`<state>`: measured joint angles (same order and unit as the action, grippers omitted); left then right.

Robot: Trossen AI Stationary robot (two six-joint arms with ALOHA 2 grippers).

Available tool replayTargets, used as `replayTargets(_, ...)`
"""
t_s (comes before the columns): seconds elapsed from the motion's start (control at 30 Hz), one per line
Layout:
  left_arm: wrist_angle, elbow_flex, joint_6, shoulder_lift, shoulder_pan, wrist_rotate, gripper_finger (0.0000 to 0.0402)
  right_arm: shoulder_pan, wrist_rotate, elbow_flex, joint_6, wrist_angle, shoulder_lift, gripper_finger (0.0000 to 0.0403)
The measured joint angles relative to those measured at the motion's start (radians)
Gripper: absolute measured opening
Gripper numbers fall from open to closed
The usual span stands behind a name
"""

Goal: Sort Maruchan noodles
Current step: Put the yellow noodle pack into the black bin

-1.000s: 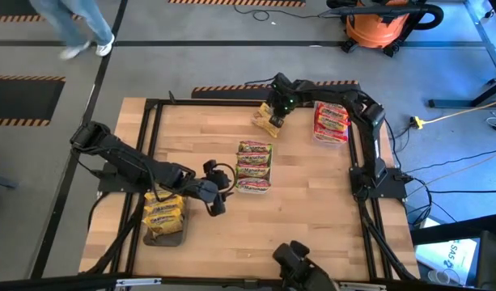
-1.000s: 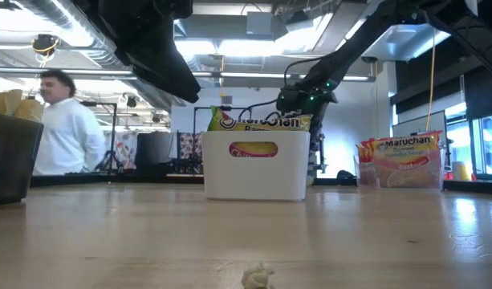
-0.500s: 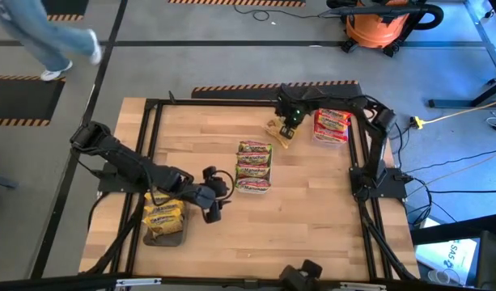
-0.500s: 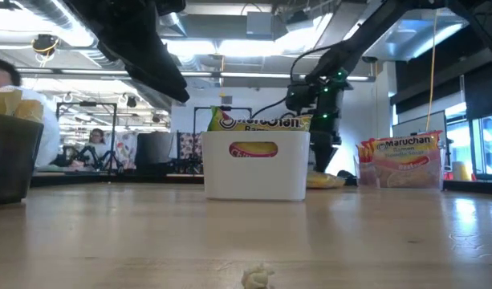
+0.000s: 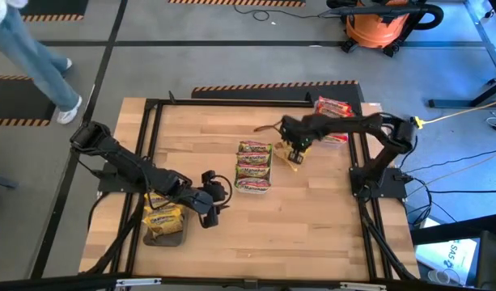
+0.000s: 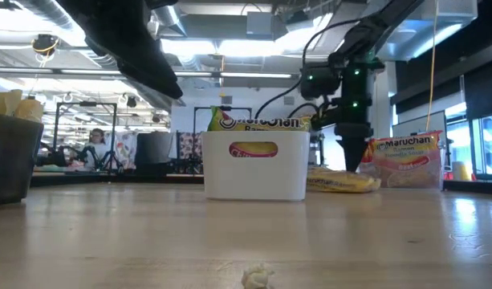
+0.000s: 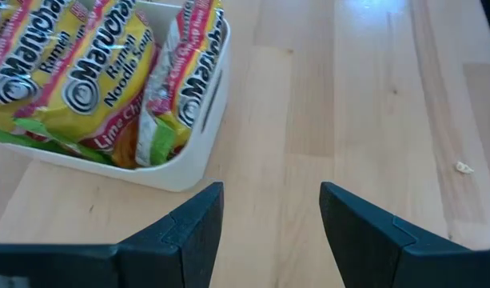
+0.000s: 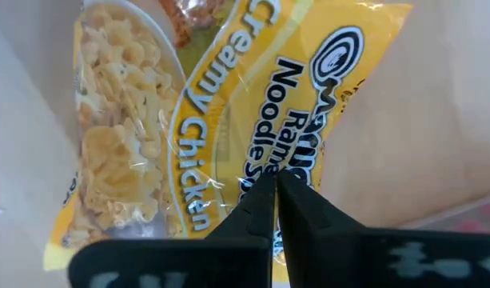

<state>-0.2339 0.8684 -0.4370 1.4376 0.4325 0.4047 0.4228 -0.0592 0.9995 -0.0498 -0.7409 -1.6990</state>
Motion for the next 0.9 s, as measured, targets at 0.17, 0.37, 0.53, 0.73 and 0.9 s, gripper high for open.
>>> replayTargets(0.17,-0.010,0.000,-0.060,0.000,0.033,-0.006,0.0202,-0.150,-0.058,-0.048,0.097,0.006,0.043,0.0000)
replayTargets(0.37,-0.013,0.000,-0.171,0.000,0.098,-0.007,0.0202,-0.317,-0.047,-0.054,0.208,-0.001,0.075,0.0000)
replayTargets(0.53,0.001,0.000,-0.287,0.000,0.154,-0.007,0.0202,-0.449,-0.046,-0.053,0.307,0.004,0.077,0.0000)
replayTargets(0.73,0.029,0.000,-0.399,0.000,0.201,0.008,0.0202,-0.617,-0.048,-0.052,0.445,0.022,0.076,0.0001)
replayTargets(0.9,0.164,0.000,-0.422,0.026,0.232,0.093,0.0202,-0.745,-0.039,-0.039,0.544,0.044,0.083,0.0001)
